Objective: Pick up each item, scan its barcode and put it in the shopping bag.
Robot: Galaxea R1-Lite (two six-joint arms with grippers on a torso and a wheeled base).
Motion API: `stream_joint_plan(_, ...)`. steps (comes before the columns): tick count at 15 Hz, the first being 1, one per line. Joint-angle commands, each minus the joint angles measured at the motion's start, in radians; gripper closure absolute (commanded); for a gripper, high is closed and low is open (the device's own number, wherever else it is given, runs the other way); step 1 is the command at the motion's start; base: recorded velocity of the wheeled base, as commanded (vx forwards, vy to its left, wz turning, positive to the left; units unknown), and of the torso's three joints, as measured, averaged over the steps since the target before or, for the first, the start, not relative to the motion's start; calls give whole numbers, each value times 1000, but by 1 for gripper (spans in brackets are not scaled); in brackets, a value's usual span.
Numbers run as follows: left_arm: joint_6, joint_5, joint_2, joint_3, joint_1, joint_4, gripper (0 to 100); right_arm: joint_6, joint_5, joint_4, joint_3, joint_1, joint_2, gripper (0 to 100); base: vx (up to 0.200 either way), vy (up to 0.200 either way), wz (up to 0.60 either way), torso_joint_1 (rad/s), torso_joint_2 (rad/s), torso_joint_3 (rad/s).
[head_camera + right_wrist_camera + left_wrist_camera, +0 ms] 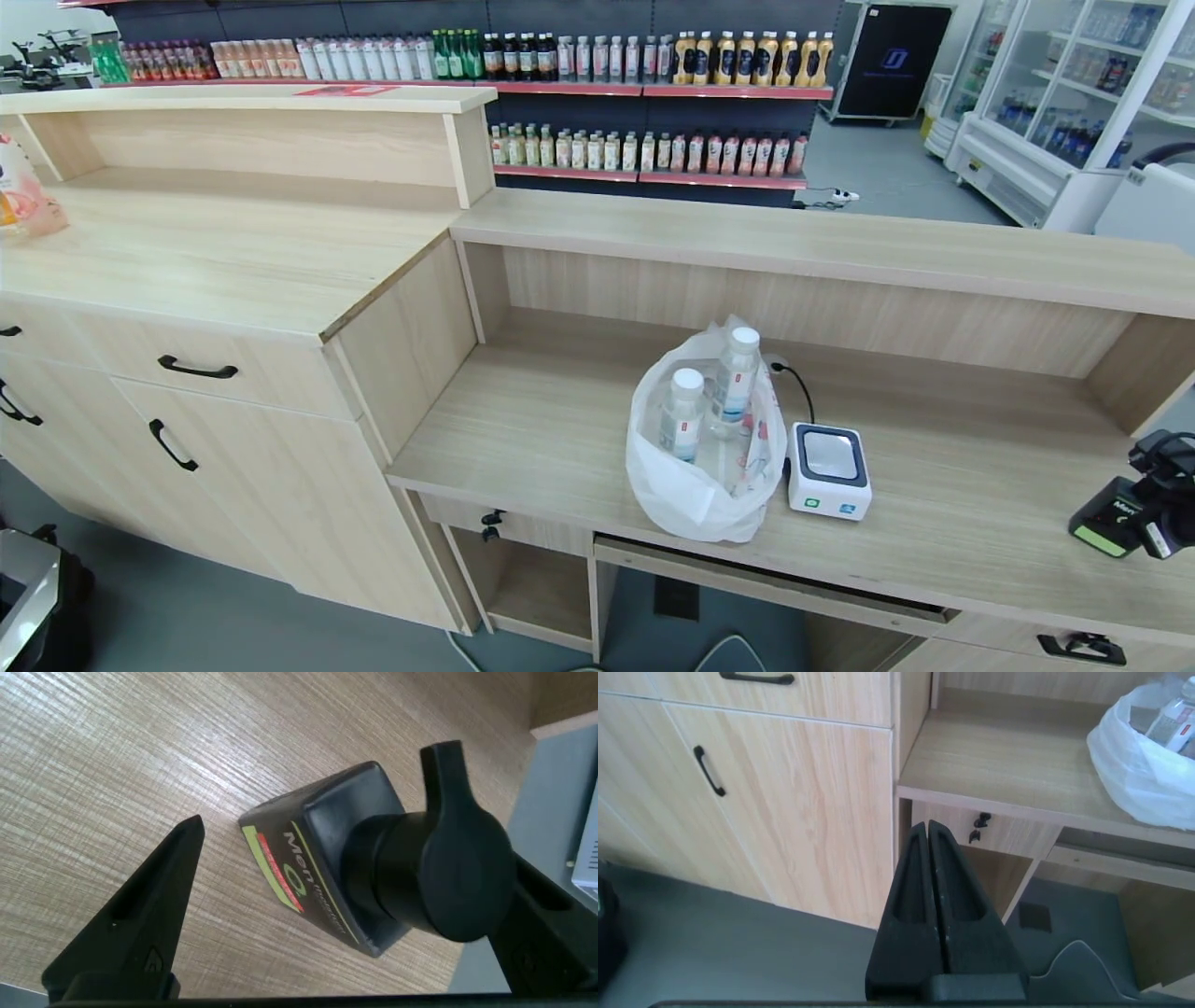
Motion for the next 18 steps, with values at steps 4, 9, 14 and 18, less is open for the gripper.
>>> stream_joint_plan(4, 0, 0, 0, 0, 0, 0, 100, 0, -2, -1, 0, 14, 13, 100, 0, 0, 0, 0, 0, 0)
stream_joint_plan(9, 0, 0, 0, 0, 0, 0, 100, -9, 1, -11, 3, 22, -9, 100, 0, 0, 0, 0, 0, 0)
stream_joint_plan(14, 0, 0, 0, 0, 0, 0, 100, -181, 34, -98, 146, 22, -253, 100, 0, 0, 0, 0, 0, 0)
stream_joint_plan(18, 0, 0, 0, 0, 0, 0, 100, -506, 386, -73, 415, 25, -658, 100, 0, 0, 0, 0, 0, 0)
